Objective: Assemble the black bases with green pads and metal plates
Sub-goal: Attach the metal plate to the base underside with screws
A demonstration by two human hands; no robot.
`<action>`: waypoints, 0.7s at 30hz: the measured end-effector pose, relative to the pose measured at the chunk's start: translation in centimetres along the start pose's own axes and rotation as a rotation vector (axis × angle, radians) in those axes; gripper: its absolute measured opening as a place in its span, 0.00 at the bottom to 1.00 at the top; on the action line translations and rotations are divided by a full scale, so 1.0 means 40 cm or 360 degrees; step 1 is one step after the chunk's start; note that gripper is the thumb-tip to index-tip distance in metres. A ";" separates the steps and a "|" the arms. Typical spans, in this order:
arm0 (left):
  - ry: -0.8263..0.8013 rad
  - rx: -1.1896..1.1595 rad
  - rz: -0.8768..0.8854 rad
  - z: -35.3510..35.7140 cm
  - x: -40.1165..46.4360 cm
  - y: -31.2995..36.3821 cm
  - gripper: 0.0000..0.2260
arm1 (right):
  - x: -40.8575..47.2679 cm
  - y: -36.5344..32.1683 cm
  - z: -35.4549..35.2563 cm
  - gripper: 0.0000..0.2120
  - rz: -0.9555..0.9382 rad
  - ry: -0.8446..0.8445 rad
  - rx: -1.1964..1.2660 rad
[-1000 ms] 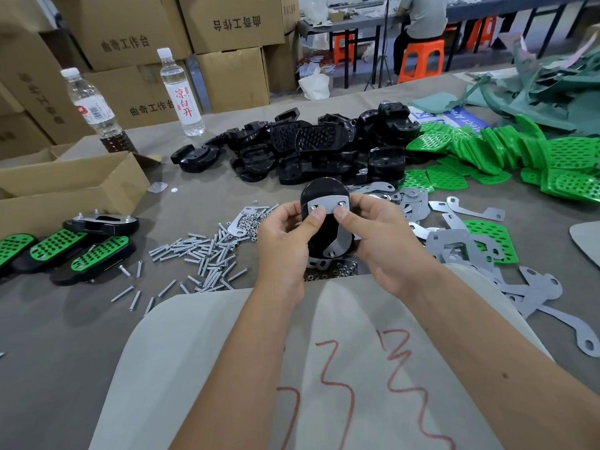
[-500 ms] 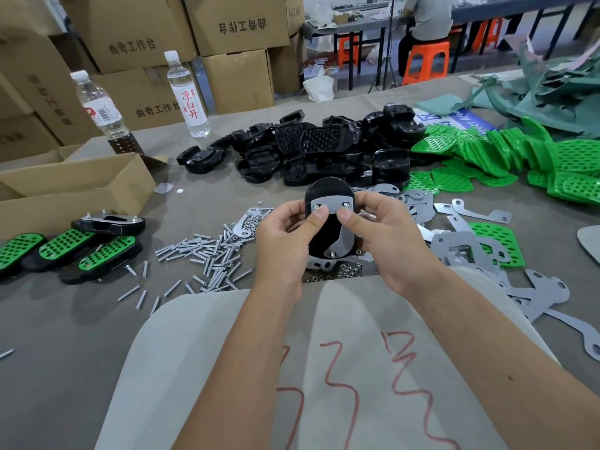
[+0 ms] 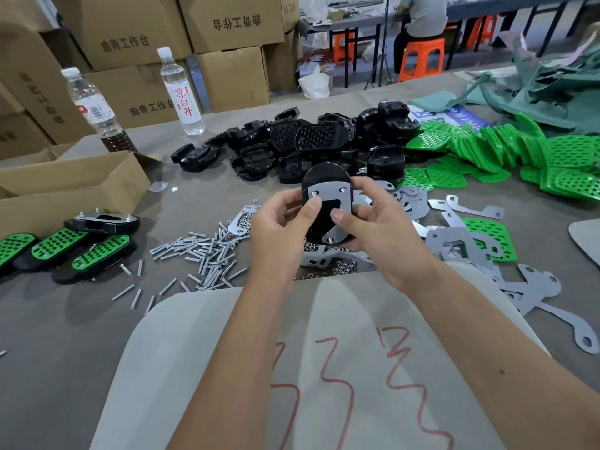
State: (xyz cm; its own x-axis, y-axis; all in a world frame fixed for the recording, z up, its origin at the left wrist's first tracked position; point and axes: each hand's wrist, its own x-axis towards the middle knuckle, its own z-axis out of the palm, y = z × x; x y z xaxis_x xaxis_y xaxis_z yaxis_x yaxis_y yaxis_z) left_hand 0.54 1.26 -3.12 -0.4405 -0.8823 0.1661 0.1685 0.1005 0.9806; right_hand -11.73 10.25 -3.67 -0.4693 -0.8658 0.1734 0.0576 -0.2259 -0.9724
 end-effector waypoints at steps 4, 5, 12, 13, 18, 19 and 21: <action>-0.0124 0.0791 0.0113 -0.042 0.013 -0.010 0.06 | 0.010 0.010 -0.018 0.13 0.0007 0.0279 0.0002; -0.0233 0.1062 0.0165 -0.057 0.014 -0.012 0.08 | 0.013 0.011 -0.024 0.13 -0.0004 0.0344 0.0026; -0.0559 0.1742 0.0211 -0.061 0.014 -0.009 0.10 | 0.023 0.016 -0.042 0.14 -0.0097 0.0493 0.0211; -0.0538 0.1729 0.0237 -0.062 0.016 -0.013 0.09 | 0.023 0.016 -0.042 0.14 -0.0103 0.0509 0.0225; -0.0307 0.1610 0.0339 -0.076 0.032 -0.034 0.03 | 0.025 0.014 -0.045 0.13 -0.0090 0.0565 0.0289; -0.0241 0.1597 0.0350 -0.079 0.034 -0.035 0.04 | 0.027 0.014 -0.045 0.13 -0.0074 0.0579 0.0312; -0.0136 0.1550 0.0391 -0.083 0.039 -0.037 0.07 | 0.029 0.015 -0.046 0.12 -0.0039 0.0602 0.0345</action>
State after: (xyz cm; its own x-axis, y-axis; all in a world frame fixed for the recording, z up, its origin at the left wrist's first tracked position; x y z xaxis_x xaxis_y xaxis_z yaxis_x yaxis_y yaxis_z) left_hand 2.54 -1.78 -4.67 -0.5584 -0.7545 0.3449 -0.5139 0.6410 0.5702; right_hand -13.86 9.93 -4.35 -0.7605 -0.6435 0.0874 0.2071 -0.3679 -0.9065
